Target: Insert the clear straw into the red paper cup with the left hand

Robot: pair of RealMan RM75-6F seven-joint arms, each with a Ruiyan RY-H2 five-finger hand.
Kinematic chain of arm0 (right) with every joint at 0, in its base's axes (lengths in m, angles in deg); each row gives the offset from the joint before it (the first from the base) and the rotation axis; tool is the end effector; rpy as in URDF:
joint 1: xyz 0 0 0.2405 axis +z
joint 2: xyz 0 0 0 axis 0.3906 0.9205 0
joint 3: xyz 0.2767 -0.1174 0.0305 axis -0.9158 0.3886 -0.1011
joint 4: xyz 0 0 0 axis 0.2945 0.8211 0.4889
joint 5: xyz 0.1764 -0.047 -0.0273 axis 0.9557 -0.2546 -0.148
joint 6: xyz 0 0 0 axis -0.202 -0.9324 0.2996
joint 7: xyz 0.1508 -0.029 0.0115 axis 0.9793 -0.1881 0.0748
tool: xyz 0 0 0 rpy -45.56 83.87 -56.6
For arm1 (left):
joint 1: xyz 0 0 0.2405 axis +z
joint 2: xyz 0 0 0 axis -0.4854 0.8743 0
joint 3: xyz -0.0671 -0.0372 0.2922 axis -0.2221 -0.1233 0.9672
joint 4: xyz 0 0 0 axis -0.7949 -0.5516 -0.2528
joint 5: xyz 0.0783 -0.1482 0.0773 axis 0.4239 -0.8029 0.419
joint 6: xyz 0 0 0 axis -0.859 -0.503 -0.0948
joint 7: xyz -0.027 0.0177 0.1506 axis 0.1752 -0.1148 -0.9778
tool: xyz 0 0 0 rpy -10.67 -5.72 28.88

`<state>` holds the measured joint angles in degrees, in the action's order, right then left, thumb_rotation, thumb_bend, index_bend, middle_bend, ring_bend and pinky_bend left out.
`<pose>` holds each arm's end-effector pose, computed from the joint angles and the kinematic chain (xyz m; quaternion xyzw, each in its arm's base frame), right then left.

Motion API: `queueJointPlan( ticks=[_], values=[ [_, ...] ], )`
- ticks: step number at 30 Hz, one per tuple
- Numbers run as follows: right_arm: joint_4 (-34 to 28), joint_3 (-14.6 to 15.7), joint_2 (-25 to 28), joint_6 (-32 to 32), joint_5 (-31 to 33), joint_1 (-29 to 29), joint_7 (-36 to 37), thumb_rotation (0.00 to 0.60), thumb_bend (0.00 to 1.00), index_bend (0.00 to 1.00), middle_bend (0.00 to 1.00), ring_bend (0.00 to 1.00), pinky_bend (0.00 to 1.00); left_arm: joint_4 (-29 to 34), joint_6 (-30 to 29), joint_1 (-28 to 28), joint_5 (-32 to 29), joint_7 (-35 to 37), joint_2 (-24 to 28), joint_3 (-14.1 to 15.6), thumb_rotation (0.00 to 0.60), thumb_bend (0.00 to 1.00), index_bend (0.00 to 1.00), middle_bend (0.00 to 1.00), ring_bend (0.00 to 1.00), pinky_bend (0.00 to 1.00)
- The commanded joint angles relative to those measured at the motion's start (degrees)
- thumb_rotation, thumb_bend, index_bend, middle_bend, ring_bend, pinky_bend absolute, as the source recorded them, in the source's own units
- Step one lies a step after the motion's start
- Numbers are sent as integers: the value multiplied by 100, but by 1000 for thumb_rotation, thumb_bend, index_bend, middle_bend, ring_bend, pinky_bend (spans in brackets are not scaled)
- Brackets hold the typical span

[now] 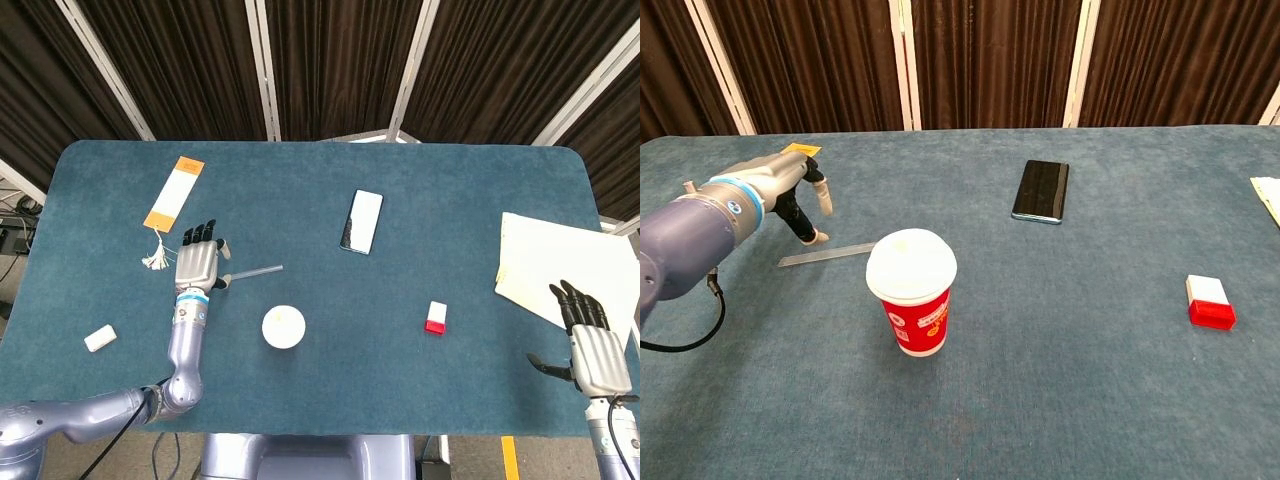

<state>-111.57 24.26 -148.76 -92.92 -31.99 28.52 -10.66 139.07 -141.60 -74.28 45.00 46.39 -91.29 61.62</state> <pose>-0.3490 -0.2020 0.1936 0.5521 -0.4574 0.3876 0.5795 -0.1881 0.4074 -0.0440 -0.6044 -0.4817 -0.2964 0.5610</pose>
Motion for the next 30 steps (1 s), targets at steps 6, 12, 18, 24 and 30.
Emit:
queueJointPlan(
  ticks=[6, 12, 18, 24, 30],
  values=[
    [-8, 4, 16, 0, -9, -6, 41, 600, 139, 10, 0, 0, 0, -443, 86, -214, -176, -97, -328, 4, 600, 340, 494, 0, 0, 0],
    [-15, 5, 24, 2, -13, -7, 64, 600, 140, 10, 0, 0, 0, -601, 159, -305, -224, -94, -475, -3, 600, 340, 494, 0, 0, 0],
    [-22, 10, 32, 8, -18, -9, 84, 600, 140, 10, 0, 0, 0, -707, 187, -373, -260, -120, -575, -4, 600, 343, 493, 0, 0, 0],
    [-30, 10, 38, 15, -12, -8, 93, 600, 139, 10, 0, 0, 0, -875, 242, -454, -347, -138, -698, -56, 600, 368, 479, 0, 0, 0],
    [-32, 5, 40, 11, -11, -10, 110, 600, 139, 10, 0, 0, 0, -992, 269, -503, -389, -154, -790, -75, 600, 368, 480, 0, 0, 0]
  ],
)
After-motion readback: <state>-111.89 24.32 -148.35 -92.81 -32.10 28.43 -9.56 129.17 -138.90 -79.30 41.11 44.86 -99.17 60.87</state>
